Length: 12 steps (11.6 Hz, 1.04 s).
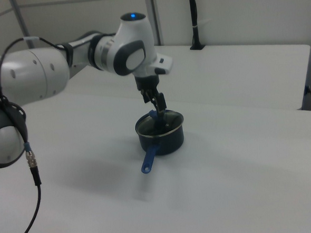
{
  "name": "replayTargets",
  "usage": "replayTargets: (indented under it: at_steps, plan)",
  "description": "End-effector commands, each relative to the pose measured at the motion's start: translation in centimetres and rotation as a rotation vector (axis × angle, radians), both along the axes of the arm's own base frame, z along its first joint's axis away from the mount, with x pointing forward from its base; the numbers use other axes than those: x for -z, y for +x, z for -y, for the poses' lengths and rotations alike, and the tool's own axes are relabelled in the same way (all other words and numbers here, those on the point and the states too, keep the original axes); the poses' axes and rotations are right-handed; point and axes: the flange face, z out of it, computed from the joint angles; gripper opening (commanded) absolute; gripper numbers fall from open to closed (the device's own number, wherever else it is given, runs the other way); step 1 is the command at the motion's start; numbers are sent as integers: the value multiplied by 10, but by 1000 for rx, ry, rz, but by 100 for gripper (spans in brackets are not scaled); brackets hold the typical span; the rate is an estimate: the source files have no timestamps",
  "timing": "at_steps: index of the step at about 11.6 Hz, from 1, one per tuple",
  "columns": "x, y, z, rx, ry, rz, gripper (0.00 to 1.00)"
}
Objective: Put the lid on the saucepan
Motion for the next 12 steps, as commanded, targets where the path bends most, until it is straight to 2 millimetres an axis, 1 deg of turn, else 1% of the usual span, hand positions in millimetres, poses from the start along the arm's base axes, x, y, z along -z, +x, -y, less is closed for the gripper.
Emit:
replayTargets:
  at_steps: [1,2,4,5,6,7,8,9,10,12]
  plan:
    - [-104,-58,6,18,16,-40,100]
    - [-129,-76,5,11,20,-57,100]
    - [-179,-130,5,-28,28,-93,100]
    - [-197,-159,-1,-75,29,-112,100]
    - [-211,-180,-5,-95,31,-120,100]
    - [-220,-198,-16,-116,35,-140,100]
    - [-221,-210,-24,-148,33,-147,100]
    - [-215,-214,-33,-224,25,-154,100]
    - [-212,-211,-37,-316,-4,-147,100]
    - [-213,-202,-35,-402,-38,-74,100]
